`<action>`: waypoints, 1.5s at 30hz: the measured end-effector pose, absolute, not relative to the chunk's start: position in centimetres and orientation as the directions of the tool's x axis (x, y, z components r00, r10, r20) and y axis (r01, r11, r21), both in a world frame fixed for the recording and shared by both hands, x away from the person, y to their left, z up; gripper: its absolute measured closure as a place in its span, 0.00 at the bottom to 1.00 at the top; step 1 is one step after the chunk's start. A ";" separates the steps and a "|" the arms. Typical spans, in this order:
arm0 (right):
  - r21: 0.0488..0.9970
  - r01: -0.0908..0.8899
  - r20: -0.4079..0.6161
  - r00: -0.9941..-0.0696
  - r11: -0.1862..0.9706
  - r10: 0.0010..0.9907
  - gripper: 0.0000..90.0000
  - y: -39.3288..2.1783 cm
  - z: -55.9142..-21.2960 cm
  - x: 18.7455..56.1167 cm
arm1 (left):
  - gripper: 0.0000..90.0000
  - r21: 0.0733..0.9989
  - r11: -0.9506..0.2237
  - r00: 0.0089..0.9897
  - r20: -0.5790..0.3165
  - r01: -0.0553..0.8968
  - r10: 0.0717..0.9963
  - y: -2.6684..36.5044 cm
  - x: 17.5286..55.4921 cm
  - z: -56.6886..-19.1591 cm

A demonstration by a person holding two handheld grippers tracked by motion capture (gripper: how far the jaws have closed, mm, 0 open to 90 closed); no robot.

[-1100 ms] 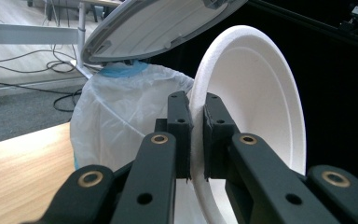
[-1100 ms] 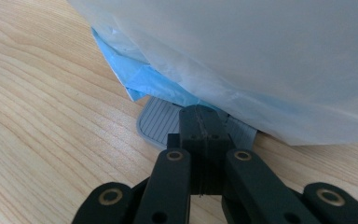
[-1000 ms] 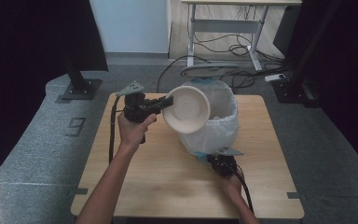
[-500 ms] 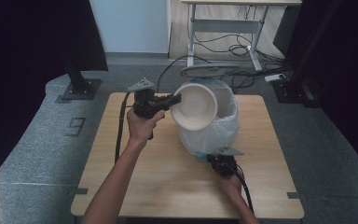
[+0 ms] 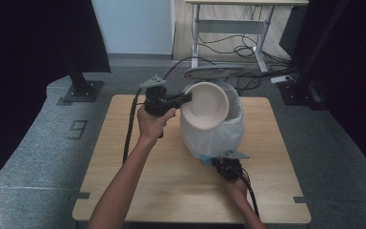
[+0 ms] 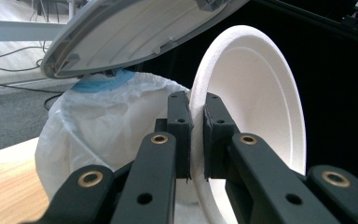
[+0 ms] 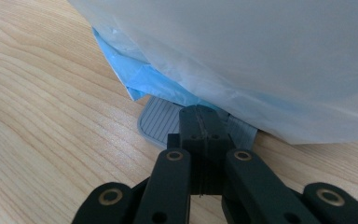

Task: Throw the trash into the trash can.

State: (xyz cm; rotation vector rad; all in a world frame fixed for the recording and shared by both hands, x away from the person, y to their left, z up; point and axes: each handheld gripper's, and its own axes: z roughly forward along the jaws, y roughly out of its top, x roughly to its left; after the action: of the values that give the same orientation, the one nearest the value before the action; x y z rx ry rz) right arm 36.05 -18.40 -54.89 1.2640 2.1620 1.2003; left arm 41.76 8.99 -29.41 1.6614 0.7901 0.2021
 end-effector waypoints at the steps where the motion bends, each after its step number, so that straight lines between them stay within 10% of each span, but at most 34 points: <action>1: 0.813 0.532 0.104 -0.534 0.237 0.839 0.99 -18.4 -54.9 36.1 | 0.93 0.922 -0.042 0.752 -0.287 0.385 0.593 8.9 41.8 -29.4; 26: 0.813 0.532 0.108 -0.536 0.237 0.837 0.99 -18.5 -54.9 36.1 | 0.92 0.910 -0.053 0.713 -0.285 0.411 0.641 6.7 45.2 -30.4; 31: 0.813 0.532 0.107 -0.537 0.237 0.837 0.99 -18.5 -54.9 36.1 | 0.66 0.906 -0.068 0.708 -0.278 0.418 0.649 6.5 45.1 -30.6; 45: 0.812 0.533 0.109 -0.538 0.237 0.836 0.99 -18.5 -54.9 36.1 | 0.44 0.913 -0.133 0.733 -0.216 0.386 0.646 8.1 42.3 -30.6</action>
State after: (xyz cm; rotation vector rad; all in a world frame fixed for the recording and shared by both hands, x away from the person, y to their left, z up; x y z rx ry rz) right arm 36.09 -18.49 -54.88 1.2633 2.1682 1.2071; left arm 42.26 8.14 -30.62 1.7535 0.8177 0.2729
